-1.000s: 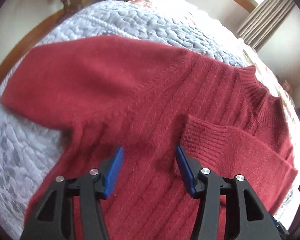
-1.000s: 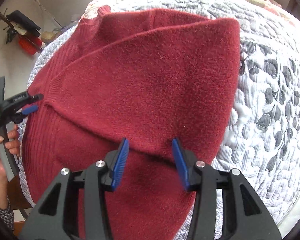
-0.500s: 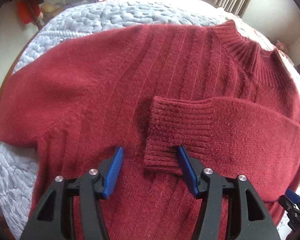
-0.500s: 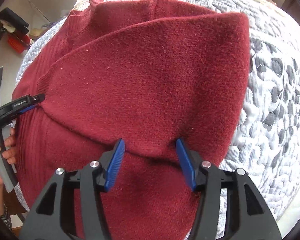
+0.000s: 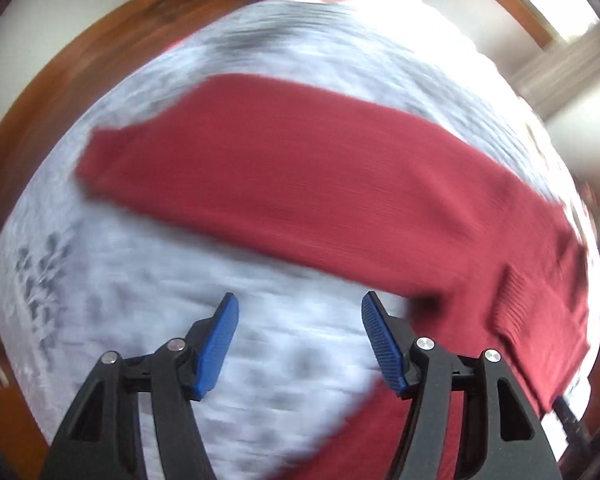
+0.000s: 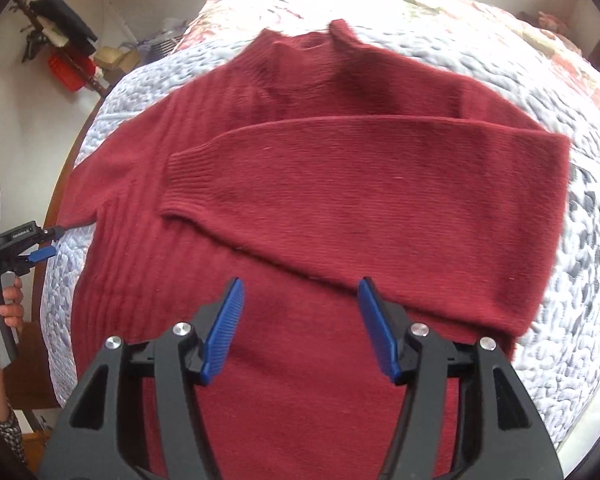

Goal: Fold small clothes
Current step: 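Move the left gripper to the other sleeve cuff and close on it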

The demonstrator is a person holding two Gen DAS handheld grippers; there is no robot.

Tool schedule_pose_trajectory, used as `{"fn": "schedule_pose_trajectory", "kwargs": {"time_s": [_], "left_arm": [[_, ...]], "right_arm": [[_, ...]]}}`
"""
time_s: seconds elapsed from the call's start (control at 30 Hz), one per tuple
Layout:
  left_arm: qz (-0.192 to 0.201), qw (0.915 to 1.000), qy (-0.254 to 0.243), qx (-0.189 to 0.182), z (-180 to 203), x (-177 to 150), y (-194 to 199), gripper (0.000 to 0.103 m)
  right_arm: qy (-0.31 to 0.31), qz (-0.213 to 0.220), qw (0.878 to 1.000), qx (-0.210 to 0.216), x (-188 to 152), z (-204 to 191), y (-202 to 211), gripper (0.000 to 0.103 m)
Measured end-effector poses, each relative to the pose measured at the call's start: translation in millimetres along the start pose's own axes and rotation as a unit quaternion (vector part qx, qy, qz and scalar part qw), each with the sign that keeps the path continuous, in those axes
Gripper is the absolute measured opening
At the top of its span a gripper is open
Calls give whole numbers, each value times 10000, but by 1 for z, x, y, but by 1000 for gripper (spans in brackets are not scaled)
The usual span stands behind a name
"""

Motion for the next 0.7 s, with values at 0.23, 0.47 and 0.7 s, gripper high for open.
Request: {"fn": "schedule_pose_trajectory", "kwargs": {"time_s": [0.23, 0.47, 0.7], "left_arm": [[-181, 9852, 1455, -883, -125, 20, -6, 68], [-427, 9605, 2277, -1538, -185, 40, -40, 68], [-350, 9434, 2695, -1899, -211, 81, -65, 73]], "right_arm": [[208, -137, 9997, -36, 2, -43, -18, 59], [202, -338, 9990, -217, -2, -61, -31, 59], [237, -429, 9980, -399, -1, -70, -42, 60]]}}
Point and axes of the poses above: each gripper's, at about its wrist camera, not at the fingertips, and y roughly against the way its jaws point, z to its right, x to its top, the point moved 9 cm from there along -y, roughly the way its jaws point, and after that the axes turned 8 degrees about -z, right-handed, at the moved point
